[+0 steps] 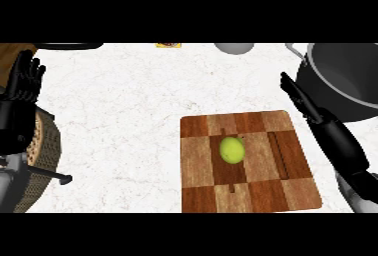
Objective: Pick the pear from the cutting board and place it in the pot
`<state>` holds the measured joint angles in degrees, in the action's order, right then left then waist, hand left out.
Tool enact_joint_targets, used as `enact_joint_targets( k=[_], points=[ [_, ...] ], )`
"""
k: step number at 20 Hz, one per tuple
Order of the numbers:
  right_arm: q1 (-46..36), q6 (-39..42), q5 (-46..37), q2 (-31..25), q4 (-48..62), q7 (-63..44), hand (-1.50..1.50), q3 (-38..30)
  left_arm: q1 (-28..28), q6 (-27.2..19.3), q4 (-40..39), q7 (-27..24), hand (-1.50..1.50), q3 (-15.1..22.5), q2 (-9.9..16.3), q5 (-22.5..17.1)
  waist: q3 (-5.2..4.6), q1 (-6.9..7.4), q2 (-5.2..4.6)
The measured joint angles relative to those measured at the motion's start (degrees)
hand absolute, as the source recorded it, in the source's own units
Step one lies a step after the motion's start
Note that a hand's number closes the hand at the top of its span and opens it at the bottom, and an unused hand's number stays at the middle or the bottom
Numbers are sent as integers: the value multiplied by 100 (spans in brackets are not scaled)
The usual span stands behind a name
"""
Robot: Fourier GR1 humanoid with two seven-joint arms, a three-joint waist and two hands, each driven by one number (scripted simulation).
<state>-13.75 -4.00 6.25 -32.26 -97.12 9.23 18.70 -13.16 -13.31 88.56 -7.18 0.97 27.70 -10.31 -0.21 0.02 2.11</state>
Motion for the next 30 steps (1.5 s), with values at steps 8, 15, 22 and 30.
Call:
enact_joint_targets(
  k=[8, 15, 22, 30],
  points=[
    [620, -784, 141, 26, 1389, -779, -150, -773, 154, 1297, 125, 357, 0, 290, 195, -78, 231, 103, -231],
    [913, -1746, 253, 594, 2027, -866, -150, -1294, 167, 1340, 84, 976, 0, 231, 141, -67, 232, 74, -185],
    [726, -1327, 319, 385, 1856, -1227, -150, -1168, 139, 1400, 42, 1312, 0, 163, 47, 57, 222, 79, -150],
    [45, 156, 518, -266, 1732, -2826, -150, -448, -96, 1557, -72, 1391, 0, 204, -97, 201, 204, 264, -174]
  ],
)
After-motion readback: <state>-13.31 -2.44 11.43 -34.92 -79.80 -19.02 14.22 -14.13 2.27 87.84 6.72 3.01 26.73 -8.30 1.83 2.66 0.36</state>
